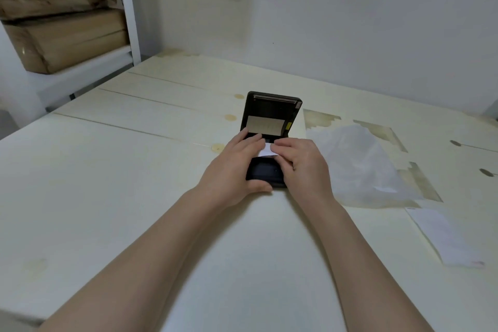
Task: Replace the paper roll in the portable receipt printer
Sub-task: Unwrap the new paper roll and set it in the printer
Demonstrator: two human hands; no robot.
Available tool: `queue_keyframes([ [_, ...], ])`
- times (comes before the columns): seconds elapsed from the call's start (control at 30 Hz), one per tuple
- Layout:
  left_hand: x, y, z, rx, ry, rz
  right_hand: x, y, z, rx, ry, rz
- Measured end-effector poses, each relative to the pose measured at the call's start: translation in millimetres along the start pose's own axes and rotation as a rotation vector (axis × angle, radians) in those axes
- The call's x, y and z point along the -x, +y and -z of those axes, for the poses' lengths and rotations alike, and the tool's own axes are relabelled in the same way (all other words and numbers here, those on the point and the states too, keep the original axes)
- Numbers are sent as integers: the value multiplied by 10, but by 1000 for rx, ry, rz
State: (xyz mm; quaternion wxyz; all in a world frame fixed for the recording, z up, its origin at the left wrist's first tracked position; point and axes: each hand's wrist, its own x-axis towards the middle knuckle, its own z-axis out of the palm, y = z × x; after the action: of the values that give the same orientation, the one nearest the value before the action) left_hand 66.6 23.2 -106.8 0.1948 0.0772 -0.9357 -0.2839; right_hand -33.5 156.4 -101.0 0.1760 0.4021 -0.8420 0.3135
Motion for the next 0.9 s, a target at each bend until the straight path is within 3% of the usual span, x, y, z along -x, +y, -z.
queue_keyframes([
  [0.23, 37, -57, -76, -191, 91, -185, 115, 15, 80, 22, -62, -4],
  [0.4, 72, -30, -70, -308, 22, -157, 242, -31, 180, 74, -139, 11],
  [0.63, 201, -38, -64, -393, 59, -242, 447, -125, 300, 103, -113, 49],
  [0.9, 243, -31, -108, -410, -20, -214, 598, -110, 322, 131, -99, 61],
])
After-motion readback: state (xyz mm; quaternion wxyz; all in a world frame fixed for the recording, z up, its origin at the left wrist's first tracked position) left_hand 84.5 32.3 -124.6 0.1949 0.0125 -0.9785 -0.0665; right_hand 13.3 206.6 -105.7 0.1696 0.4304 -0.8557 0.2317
